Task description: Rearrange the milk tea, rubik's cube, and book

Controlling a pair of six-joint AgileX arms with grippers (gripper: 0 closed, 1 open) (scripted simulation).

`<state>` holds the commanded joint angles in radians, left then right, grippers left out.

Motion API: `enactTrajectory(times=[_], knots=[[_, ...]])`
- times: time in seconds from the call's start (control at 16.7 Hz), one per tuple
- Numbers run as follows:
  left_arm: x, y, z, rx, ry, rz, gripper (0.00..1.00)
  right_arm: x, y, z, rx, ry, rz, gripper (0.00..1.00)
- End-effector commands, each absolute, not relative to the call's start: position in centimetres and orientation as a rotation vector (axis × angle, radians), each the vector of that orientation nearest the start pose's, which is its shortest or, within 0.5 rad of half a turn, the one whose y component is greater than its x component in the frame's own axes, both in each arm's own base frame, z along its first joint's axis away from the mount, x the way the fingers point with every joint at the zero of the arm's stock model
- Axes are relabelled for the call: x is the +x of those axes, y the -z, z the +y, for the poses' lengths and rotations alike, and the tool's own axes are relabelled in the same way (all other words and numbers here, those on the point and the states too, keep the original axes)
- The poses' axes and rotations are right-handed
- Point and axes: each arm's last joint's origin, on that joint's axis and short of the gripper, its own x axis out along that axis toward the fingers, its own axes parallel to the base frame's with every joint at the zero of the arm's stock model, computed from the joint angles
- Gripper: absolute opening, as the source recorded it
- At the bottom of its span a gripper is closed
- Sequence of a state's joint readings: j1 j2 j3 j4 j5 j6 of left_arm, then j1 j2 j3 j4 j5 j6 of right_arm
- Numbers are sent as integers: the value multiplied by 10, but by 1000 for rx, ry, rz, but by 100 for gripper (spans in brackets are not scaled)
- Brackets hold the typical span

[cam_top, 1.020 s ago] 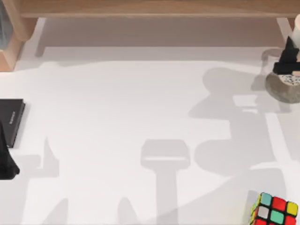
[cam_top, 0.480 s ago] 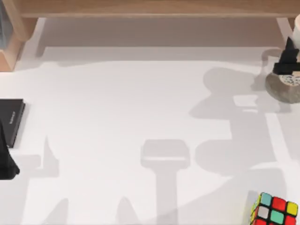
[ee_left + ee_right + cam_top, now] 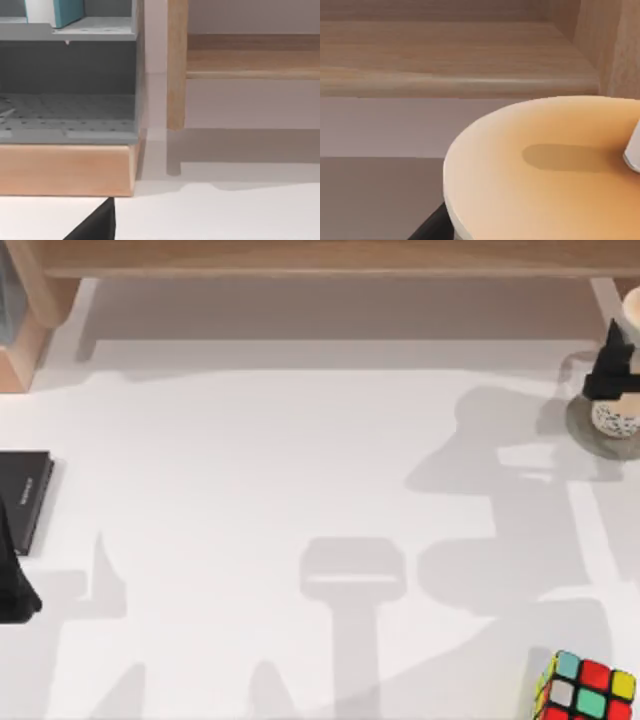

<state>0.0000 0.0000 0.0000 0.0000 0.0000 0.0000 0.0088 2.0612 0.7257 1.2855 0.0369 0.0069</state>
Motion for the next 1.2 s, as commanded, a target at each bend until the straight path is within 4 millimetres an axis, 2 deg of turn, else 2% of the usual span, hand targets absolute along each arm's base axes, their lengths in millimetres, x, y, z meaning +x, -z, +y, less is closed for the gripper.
enactTrajectory(times=[0.54,0.9,1.2], knots=[[106,-160,-1,0,0,0,100,363,-103,5,-8,4,47,100],[106,-160,-1,0,0,0,100,335,-103,6,-8,4,50,100],[106,-160,-1,0,0,0,100,334,-102,5,-8,6,54,100]])
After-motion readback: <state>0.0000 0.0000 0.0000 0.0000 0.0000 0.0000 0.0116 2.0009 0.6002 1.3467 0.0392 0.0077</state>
